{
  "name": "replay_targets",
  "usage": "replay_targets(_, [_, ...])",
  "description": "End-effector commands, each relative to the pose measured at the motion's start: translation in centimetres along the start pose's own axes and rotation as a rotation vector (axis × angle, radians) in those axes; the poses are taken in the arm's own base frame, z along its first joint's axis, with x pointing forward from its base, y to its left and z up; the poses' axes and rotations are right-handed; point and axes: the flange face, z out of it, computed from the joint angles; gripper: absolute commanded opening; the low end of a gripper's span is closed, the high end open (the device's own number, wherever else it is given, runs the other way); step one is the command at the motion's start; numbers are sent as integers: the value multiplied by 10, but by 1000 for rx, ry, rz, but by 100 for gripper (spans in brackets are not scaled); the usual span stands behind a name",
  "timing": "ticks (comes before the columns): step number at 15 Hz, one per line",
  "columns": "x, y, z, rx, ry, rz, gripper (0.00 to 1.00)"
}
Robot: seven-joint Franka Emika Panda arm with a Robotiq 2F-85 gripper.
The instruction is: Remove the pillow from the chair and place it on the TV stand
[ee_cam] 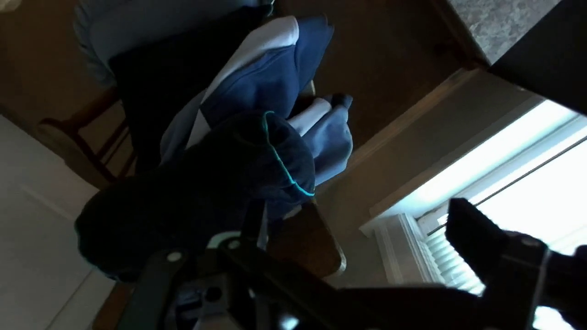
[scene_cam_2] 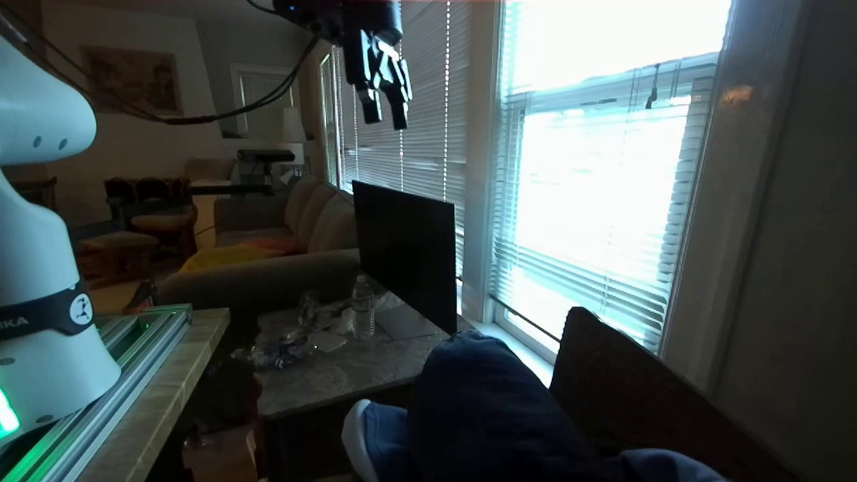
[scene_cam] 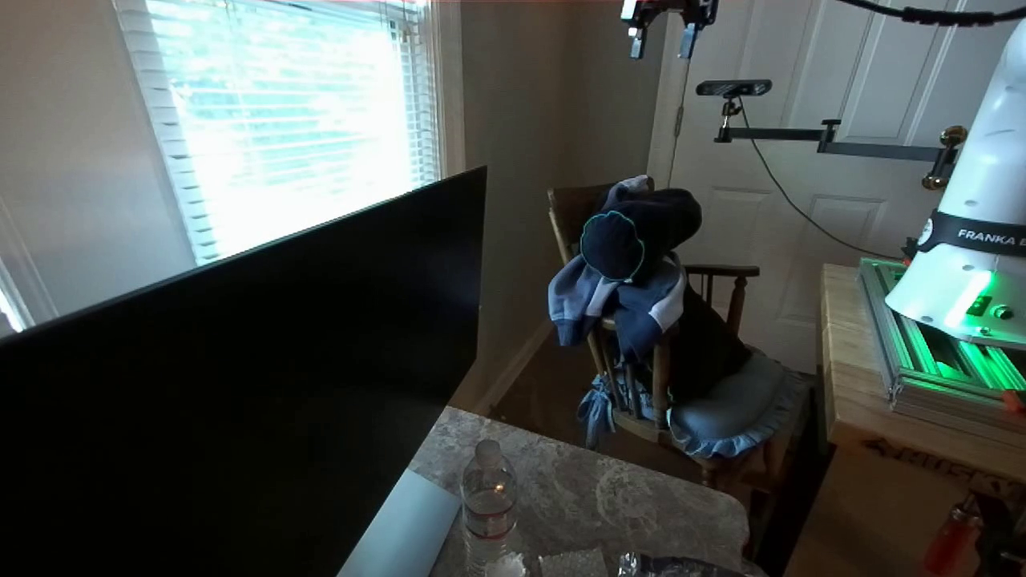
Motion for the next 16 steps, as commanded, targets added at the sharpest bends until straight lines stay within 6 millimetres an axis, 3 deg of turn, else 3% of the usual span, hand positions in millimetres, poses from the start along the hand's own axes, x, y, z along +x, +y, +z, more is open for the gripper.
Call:
replay_targets(1, [60,-31,30,-65,-40,145,100])
replay_targets(4, [93,-41,65,-151,-22,220,100])
replay_targets(8, [121,-49,111,-254,-21,261,100])
replay_targets(12, [132,-53,158,-364,-71,221,100])
replay_targets(16, [135,-53,191,-475,-119,156,100])
